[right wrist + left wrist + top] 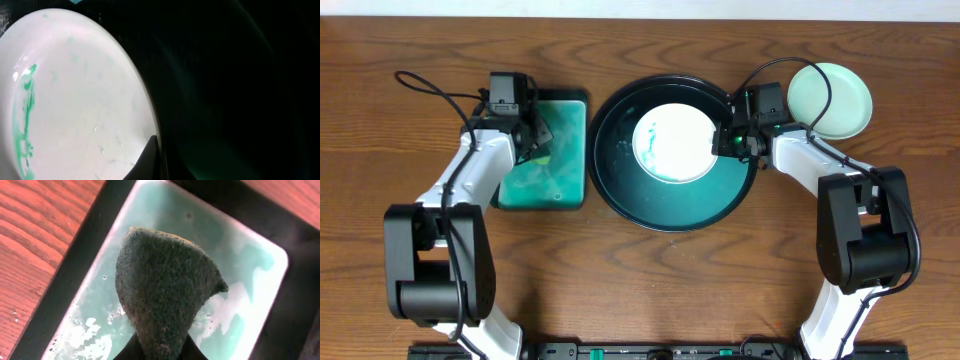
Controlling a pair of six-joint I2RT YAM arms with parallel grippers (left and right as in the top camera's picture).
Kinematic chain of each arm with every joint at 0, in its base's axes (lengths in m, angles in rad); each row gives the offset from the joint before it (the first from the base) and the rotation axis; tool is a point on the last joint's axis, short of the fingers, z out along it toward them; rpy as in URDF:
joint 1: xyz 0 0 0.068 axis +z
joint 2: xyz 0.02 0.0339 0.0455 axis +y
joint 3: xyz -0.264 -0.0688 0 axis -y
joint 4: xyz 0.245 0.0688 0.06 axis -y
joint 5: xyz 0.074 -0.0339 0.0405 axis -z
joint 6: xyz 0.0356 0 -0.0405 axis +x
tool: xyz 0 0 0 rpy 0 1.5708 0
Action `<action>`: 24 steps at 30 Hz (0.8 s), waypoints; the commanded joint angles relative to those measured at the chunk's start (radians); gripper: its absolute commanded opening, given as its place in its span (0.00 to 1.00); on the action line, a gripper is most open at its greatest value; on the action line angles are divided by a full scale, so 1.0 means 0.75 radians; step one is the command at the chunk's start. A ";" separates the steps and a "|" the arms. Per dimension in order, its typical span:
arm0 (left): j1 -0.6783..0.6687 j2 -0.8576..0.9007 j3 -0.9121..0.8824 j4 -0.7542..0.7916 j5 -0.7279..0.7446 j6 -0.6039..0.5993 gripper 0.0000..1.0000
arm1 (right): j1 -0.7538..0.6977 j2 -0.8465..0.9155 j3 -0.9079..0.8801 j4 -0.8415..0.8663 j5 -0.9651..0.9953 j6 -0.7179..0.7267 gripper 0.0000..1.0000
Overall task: Clean dirty plates on tray and stack at the side
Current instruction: 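Lift the green sponge from the tray with the left gripper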
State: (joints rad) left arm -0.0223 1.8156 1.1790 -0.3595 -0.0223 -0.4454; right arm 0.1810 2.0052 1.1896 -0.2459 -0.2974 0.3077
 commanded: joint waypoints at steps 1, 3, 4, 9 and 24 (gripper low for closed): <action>0.004 0.014 0.004 -0.007 -0.021 -0.002 0.08 | 0.023 0.022 0.014 -0.013 0.012 0.013 0.01; 0.004 0.049 0.004 -0.007 -0.021 -0.002 0.07 | 0.023 0.022 0.014 -0.012 0.012 0.013 0.01; 0.004 0.066 0.004 -0.007 -0.021 -0.002 0.07 | 0.023 0.022 0.014 -0.012 0.012 0.013 0.01; 0.004 0.009 0.016 -0.008 -0.020 0.009 0.07 | 0.023 0.022 0.014 -0.023 0.012 0.013 0.01; 0.004 0.013 0.003 -0.025 -0.020 0.009 0.07 | 0.023 0.022 0.014 -0.036 0.012 0.007 0.01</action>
State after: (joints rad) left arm -0.0223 1.7473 1.1790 -0.3775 -0.0265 -0.4450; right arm 0.1810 2.0052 1.1950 -0.2642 -0.2974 0.3073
